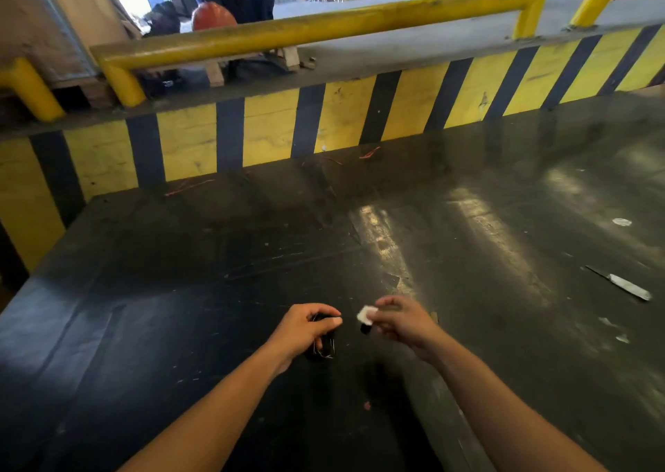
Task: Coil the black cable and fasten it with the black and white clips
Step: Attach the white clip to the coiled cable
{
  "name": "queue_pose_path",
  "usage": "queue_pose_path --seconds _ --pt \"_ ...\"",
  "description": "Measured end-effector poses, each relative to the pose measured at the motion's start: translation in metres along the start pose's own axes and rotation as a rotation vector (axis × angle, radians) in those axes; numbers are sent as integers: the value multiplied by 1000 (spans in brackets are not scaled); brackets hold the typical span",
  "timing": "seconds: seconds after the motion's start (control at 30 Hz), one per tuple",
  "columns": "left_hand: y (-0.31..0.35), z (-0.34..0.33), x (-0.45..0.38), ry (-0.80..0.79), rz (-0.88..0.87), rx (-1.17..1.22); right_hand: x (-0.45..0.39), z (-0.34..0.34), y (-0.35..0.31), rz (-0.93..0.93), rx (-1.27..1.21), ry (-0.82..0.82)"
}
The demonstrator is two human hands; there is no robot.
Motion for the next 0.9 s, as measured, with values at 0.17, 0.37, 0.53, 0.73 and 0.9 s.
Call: queue_pose_path --seconds 0.17,0.37,0.53,0.73,0.9 --pt "15 -13 3 -214 29 112 12 3 -43 97 -91 -7" --pt "29 -21 5 -307 -2 252 19 -3 -49 207 -52 60" --pt "34 -18 5 -220 -90 115 22 0 -52 284 250 23" --pt "46 -18 7 -174 -235 -115 25 7 -68 327 536 -102" --pt "50 -19 6 -195 -236 -160 23 9 -65 350 530 -81"
Point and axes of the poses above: each hand's wrist, its own x-axis away from the middle knuckle, its own z-axis out of the back of the hand, y = z × x, the point moved 1 cm from there along -x, towards the middle knuckle, and after that the axes turned 12 degrees about z, right-handed, at the moved point
